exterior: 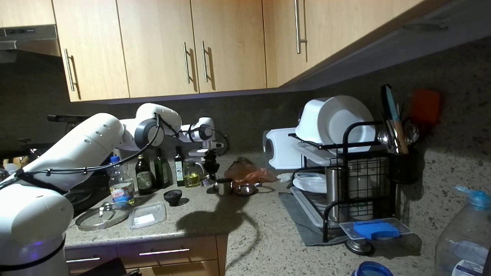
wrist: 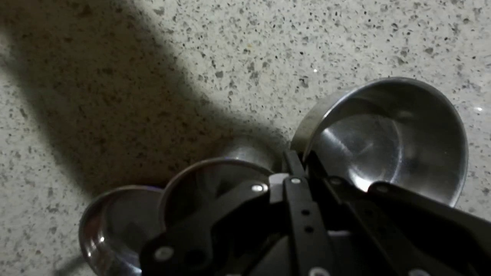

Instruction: Put the left silver bowl on the right bowl

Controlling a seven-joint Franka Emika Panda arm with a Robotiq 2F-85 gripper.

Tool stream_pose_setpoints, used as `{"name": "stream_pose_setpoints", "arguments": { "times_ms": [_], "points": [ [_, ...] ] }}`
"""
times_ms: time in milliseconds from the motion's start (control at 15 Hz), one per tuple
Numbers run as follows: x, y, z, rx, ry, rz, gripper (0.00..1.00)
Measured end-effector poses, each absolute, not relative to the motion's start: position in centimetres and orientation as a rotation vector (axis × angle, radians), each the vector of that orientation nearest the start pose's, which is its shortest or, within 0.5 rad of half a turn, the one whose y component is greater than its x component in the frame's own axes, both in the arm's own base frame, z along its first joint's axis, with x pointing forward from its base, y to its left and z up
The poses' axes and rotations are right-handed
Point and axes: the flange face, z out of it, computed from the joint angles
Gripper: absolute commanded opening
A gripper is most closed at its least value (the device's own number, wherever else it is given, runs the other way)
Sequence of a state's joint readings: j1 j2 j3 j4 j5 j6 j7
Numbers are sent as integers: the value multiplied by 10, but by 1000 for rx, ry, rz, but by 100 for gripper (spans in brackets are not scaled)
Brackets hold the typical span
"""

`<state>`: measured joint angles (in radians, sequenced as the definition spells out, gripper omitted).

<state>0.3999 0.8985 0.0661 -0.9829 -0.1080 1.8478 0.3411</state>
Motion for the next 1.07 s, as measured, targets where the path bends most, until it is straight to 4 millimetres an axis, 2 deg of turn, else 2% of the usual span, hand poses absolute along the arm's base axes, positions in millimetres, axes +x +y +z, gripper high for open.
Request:
{"name": "stream_pose_setpoints", "arguments": {
  "times_ms": [200, 400, 667, 1067],
  "points": [
    [709, 322, 336, -3160, -197, -73, 3],
    [716, 311, 348, -3135, -162, -128, 3],
    [724, 283, 357, -3102, -76, -182, 3],
    [729, 232, 360, -3002, 114, -231, 3]
  ]
}}
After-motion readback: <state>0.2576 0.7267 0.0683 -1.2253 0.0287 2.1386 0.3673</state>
